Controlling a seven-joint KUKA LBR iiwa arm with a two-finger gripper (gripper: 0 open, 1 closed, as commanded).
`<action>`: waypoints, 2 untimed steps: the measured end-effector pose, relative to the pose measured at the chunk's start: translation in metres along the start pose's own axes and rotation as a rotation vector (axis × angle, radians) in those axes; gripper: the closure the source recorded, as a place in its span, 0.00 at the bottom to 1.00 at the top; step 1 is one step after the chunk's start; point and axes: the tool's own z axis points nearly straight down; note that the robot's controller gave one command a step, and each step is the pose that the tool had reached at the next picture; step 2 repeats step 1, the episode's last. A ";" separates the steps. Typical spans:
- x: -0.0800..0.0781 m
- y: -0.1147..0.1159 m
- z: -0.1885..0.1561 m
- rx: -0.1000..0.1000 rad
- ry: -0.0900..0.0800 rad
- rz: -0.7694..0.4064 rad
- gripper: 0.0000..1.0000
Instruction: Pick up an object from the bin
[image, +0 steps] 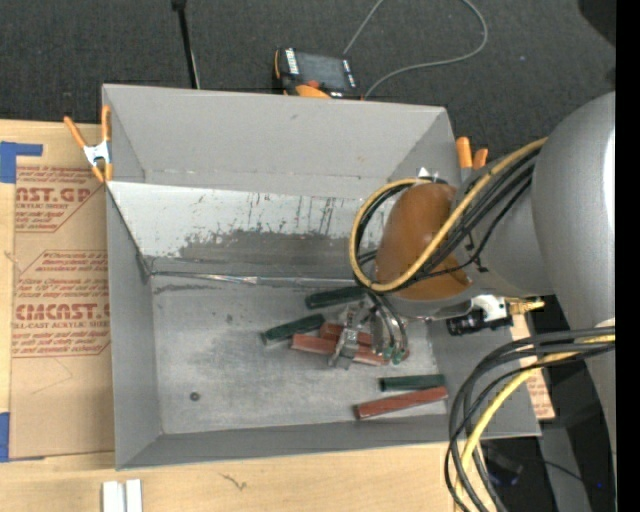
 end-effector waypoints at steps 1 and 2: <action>-0.006 -0.005 -0.156 -0.002 -0.009 0.003 1.00; -0.006 -0.005 -0.156 -0.002 -0.009 0.003 1.00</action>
Offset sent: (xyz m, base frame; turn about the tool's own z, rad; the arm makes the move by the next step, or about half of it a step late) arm 0.0026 -0.0062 0.1514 0.0044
